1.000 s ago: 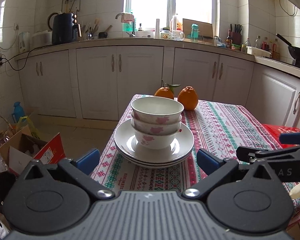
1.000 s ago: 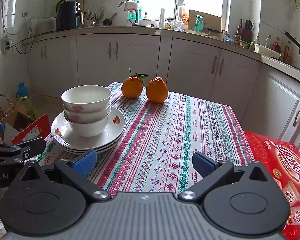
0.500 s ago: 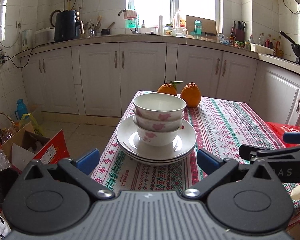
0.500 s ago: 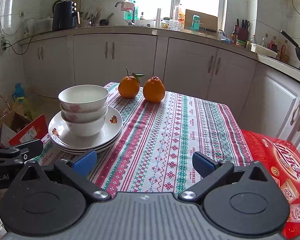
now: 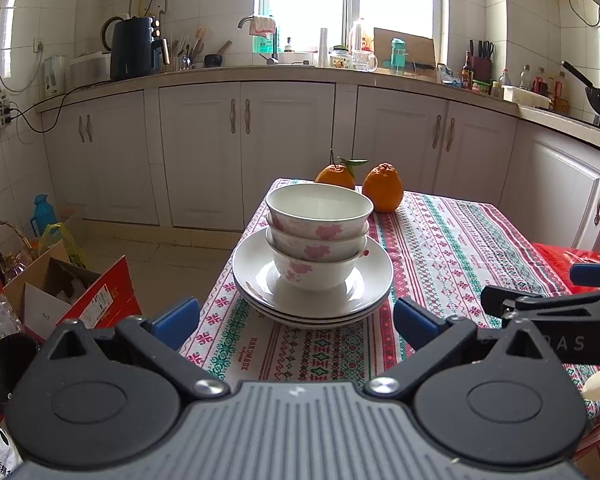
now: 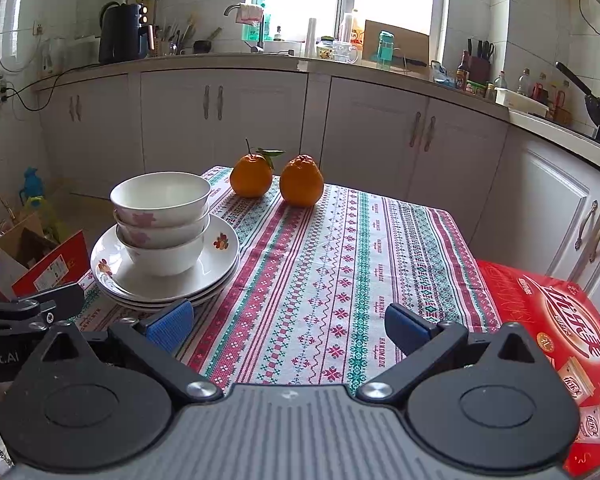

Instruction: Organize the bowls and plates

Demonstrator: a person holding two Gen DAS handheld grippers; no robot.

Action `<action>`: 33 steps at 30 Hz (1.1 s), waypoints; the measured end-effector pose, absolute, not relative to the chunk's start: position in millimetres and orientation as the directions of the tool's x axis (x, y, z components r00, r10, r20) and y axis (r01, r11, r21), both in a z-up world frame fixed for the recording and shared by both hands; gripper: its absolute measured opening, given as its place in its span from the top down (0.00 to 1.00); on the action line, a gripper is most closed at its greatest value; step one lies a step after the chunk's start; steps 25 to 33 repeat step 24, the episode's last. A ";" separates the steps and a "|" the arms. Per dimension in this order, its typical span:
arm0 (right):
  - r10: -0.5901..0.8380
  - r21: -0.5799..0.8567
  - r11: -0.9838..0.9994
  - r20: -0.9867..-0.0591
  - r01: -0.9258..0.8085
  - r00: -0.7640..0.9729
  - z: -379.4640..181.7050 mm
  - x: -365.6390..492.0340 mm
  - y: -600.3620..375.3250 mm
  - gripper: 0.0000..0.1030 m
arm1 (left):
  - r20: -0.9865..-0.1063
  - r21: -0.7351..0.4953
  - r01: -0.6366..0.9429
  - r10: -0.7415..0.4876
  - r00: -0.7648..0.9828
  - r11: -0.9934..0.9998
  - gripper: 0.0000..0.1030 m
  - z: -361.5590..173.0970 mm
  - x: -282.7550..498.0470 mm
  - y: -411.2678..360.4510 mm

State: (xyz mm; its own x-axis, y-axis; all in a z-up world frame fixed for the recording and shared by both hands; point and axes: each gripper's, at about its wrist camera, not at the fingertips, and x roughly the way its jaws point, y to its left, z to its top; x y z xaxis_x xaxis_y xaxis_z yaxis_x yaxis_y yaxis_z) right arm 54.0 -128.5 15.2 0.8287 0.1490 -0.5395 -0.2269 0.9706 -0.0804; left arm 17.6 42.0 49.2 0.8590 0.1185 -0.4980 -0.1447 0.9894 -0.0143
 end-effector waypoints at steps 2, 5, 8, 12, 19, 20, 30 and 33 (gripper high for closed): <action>0.147 -0.082 0.971 -0.539 -0.226 0.829 15.2 54.4 -128.0 0.00 | -0.500 -0.015 -0.146 0.119 0.858 0.989 0.01 49.4 17.6 41.8; 0.145 -0.085 0.971 -0.538 -0.224 0.831 15.6 54.3 -128.1 0.00 | -0.501 -0.016 -0.146 0.118 0.858 0.989 0.01 49.7 17.6 42.0; 0.144 -0.085 0.971 -0.536 -0.223 0.832 16.2 54.1 -128.6 0.00 | -0.501 -0.015 -0.145 0.118 0.857 0.989 0.01 50.0 17.8 41.3; 0.144 -0.082 0.972 -0.536 -0.221 0.832 16.7 54.2 -128.9 0.00 | -0.501 -0.016 -0.145 0.118 0.857 0.989 0.01 49.9 17.8 41.4; 0.141 -0.081 0.973 -0.534 -0.217 0.834 16.9 53.8 -129.8 0.00 | -0.501 -0.014 -0.145 0.119 0.857 0.989 0.01 51.6 17.9 40.8; 0.142 -0.081 0.973 -0.533 -0.217 0.834 16.9 53.8 -129.8 0.00 | -0.501 -0.014 -0.145 0.119 0.857 0.989 0.01 51.8 17.7 40.8; 0.140 -0.082 0.973 -0.532 -0.215 0.835 17.1 53.8 -129.9 0.00 | -0.502 -0.016 -0.145 0.117 0.857 0.989 0.01 52.6 18.0 40.7; 0.140 -0.082 0.973 -0.532 -0.215 0.835 17.1 53.8 -129.9 0.00 | -0.502 -0.016 -0.145 0.117 0.857 0.989 0.01 52.6 18.0 40.7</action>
